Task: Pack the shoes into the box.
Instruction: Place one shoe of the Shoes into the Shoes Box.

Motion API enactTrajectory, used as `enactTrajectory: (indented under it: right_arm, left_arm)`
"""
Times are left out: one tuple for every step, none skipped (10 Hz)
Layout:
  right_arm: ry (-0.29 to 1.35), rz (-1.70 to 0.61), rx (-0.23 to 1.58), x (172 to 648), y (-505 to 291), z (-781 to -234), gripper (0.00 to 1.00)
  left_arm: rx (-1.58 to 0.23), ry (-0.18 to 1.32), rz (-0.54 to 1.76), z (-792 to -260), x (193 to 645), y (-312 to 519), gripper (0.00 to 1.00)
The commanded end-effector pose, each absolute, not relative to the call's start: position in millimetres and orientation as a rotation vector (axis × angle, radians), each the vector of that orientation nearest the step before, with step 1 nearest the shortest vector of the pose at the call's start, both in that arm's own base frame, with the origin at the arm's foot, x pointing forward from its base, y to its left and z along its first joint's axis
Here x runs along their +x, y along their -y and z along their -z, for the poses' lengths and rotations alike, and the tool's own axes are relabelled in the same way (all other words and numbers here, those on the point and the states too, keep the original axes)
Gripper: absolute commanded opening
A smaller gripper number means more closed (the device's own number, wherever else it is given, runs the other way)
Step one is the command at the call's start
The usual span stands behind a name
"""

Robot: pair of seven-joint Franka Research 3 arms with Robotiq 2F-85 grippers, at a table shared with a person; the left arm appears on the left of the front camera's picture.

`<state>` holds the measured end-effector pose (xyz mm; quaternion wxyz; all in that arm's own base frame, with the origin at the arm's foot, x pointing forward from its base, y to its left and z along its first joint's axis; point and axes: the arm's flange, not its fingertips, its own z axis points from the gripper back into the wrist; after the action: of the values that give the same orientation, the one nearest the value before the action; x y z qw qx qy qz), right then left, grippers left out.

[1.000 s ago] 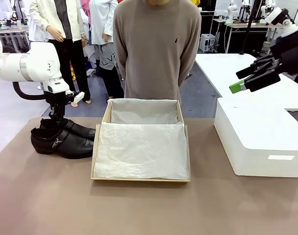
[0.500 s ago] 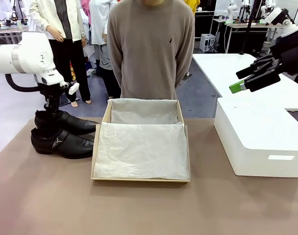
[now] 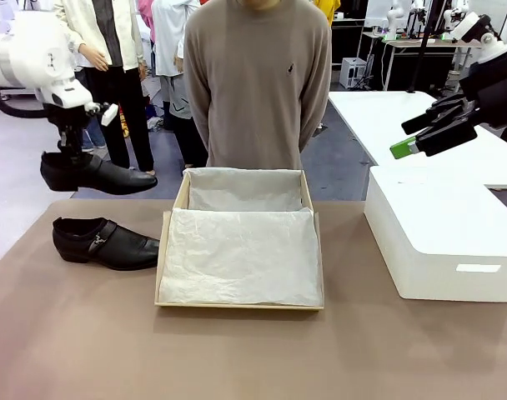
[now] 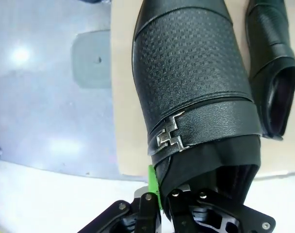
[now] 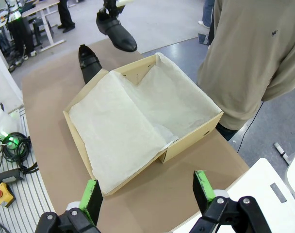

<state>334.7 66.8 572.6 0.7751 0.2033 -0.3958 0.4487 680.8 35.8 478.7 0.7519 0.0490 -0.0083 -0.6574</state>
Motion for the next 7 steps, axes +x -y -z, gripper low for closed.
enactTrajectory:
  right_arm:
    - [0.872, -0.989, 0.457, 337.3, -66.5, -572.4, 1.0]
    - [0.872, -0.989, 0.457, 337.3, -66.5, -572.4, 1.0]
    - [0.872, -0.989, 0.457, 337.3, -66.5, -572.4, 1.0]
    - [0.872, -0.989, 0.457, 337.3, -66.5, -572.4, 1.0]
    - [0.872, -0.989, 0.457, 337.3, -66.5, -572.4, 1.0]
    - [0.872, -0.989, 0.457, 337.3, -66.5, -572.4, 1.0]
    - [0.872, -0.989, 0.457, 337.3, -66.5, -572.4, 1.0]
  left_arm:
    - [0.117, 0.004, 1.419, -510.2, 689.0, -19.2, 0.0]
    - [0.107, 0.008, 1.419, -524.7, 685.2, -6.9, 0.0]
    - [0.058, 0.0, 1.427, -539.2, 680.5, 9.2, 0.0]
    - [0.05, -0.008, 1.43, -550.1, 675.3, 24.4, 0.0]
    - [0.045, -0.013, 1.427, -558.5, 670.7, 42.5, 0.0]
    - [0.033, -0.007, 1.419, -563.0, 667.3, 60.4, 0.0]
    - [0.011, 0.021, 1.418, -566.1, 665.6, 78.4, 0.0]
